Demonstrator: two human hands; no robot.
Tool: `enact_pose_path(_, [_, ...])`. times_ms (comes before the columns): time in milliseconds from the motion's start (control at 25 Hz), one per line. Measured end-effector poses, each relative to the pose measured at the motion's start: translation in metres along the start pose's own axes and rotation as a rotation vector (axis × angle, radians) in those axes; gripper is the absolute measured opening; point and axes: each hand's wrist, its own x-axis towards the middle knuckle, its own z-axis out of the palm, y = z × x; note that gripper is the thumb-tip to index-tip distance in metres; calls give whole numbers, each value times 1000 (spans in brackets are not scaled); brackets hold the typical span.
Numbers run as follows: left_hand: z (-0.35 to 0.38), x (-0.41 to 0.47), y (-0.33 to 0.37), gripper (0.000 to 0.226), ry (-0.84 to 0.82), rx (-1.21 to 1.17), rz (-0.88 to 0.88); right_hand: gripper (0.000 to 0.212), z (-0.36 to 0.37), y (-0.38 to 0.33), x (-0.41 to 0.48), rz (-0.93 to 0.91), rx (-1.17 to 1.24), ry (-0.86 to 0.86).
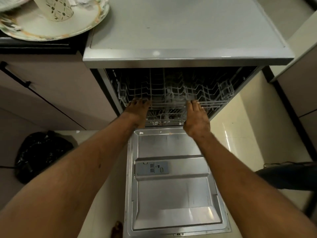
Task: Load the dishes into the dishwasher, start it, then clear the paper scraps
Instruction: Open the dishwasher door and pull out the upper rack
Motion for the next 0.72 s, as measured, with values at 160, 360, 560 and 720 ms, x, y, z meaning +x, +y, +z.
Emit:
enact_pose_path(160, [22, -48, 11, 116, -62, 25, 16, 93, 3, 7, -55, -4, 5, -55])
enact_pose_path(360, [56, -112, 35, 117, -111, -40, -22, 93, 6, 13, -123, 39, 74, -98])
enact_pose_path(560, [85, -162, 49, 117, -143, -19, -15, 90, -1, 17, -186, 48, 99, -165])
enact_pose_path(720, [101, -209, 67, 114, -179, 1, -12, 90, 0, 20, -234, 66, 100, -196])
